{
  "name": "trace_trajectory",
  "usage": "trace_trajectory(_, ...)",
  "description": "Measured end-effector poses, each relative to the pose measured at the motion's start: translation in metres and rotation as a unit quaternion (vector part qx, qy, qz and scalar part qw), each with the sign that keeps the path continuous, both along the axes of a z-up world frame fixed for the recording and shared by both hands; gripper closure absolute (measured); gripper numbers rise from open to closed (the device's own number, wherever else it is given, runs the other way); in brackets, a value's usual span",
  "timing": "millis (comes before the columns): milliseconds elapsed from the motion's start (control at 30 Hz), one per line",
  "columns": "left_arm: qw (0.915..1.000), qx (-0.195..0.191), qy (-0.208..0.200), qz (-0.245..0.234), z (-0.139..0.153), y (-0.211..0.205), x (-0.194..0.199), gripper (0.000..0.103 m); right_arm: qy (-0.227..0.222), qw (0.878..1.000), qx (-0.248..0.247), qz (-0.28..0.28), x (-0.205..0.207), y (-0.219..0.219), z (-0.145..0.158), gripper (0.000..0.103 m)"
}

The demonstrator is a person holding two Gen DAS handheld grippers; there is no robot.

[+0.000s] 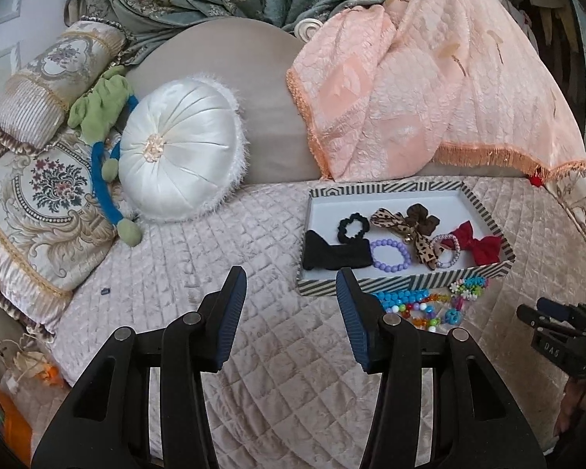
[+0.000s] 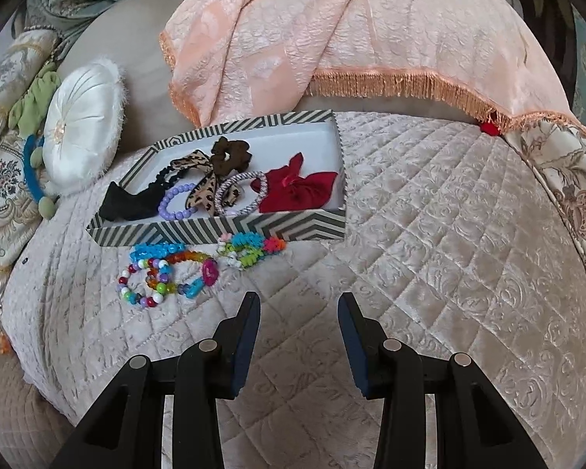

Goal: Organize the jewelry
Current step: 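Withdraw both open grippers from the tray, then grasp the multicolour bead bracelet with the left gripper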

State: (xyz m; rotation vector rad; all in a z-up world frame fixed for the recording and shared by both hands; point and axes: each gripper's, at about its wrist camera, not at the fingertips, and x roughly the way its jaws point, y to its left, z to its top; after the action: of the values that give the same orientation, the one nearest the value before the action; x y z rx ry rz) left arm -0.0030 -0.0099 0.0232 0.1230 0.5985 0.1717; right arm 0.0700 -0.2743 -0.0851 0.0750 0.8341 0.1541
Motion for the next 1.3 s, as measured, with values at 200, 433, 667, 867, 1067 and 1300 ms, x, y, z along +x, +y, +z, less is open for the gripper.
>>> trace_trajectory(200, 0.9998, 0.012, 0.007, -0.016, -0.007, -0.026, 0.007, 0.055, 0.015, 1.0, 0.003, -0.009, -0.002, -0.019, -0.012, 0.064)
trace_trajectory(433, 0.9967, -0.023, 0.061, -0.049, -0.042, -0.025, 0.04, 0.055, 0.019, 0.999, 0.014, -0.027, -0.001, -0.033, -0.016, 0.064)
trace_trajectory(667, 0.983, -0.078, 0.148, -0.076, -0.1, -0.02, 0.099, 0.056, 0.023, 0.999, 0.024, -0.021, 0.009, -0.028, -0.016, 0.064)
trace_trajectory(867, 0.976, -0.058, 0.193, -0.081, -0.148, -0.039, 0.119, 0.054, 0.026, 0.999, 0.025, -0.016, 0.017, -0.022, -0.017, 0.064)
trace_trajectory(1067, 0.9797, -0.071, 0.159, -0.1, -0.155, -0.029, 0.105, 0.059, 0.028, 0.999, 0.022, -0.021, 0.02, -0.027, -0.018, 0.064)
trace_trajectory(1300, 0.9803, -0.066, 0.139, -0.124, -0.149, -0.017, 0.057, 0.094, 0.036, 0.999, 0.013, -0.018, 0.024, -0.018, -0.023, 0.064)
